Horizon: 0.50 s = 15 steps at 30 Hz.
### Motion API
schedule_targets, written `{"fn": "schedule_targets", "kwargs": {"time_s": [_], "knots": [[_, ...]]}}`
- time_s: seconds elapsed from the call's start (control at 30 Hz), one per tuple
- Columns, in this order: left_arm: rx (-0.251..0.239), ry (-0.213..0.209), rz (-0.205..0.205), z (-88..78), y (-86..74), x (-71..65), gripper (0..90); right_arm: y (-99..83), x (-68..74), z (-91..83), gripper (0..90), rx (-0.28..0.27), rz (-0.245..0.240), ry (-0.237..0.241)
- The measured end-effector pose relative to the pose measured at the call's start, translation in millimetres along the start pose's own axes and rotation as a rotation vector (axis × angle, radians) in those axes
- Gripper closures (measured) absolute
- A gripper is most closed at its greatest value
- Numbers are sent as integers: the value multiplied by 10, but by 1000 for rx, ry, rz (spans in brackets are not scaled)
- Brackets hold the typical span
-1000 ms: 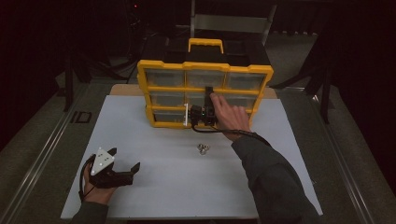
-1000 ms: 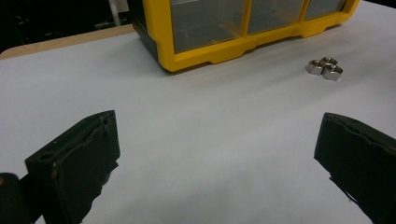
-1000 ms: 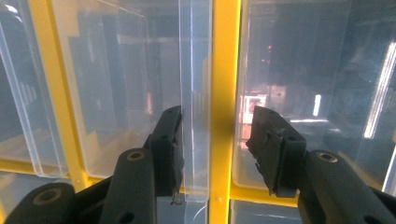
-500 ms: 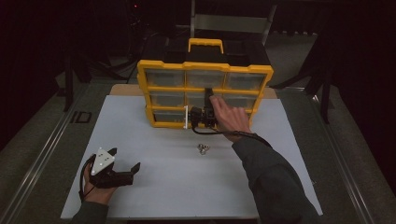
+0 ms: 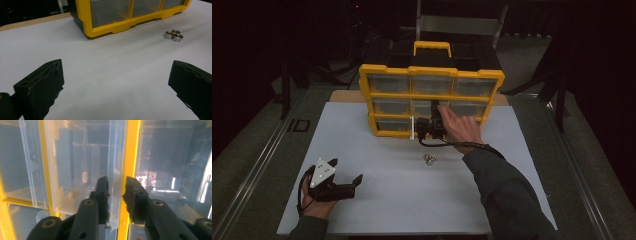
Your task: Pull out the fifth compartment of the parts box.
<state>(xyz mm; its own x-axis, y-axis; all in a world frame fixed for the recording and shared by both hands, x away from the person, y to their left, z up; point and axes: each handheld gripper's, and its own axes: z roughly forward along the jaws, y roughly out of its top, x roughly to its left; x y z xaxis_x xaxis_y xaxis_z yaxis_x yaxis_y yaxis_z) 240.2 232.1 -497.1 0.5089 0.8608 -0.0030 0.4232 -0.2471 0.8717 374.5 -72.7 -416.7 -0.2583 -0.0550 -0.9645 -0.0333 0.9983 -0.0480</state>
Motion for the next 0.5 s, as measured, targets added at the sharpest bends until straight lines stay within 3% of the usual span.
{"fn": "schedule_targets", "kwargs": {"time_s": [0.5], "knots": [[0, -2, 3, 4, -1, -2, 6, 21, 8, -11, 766, 10, -13, 15]]}}
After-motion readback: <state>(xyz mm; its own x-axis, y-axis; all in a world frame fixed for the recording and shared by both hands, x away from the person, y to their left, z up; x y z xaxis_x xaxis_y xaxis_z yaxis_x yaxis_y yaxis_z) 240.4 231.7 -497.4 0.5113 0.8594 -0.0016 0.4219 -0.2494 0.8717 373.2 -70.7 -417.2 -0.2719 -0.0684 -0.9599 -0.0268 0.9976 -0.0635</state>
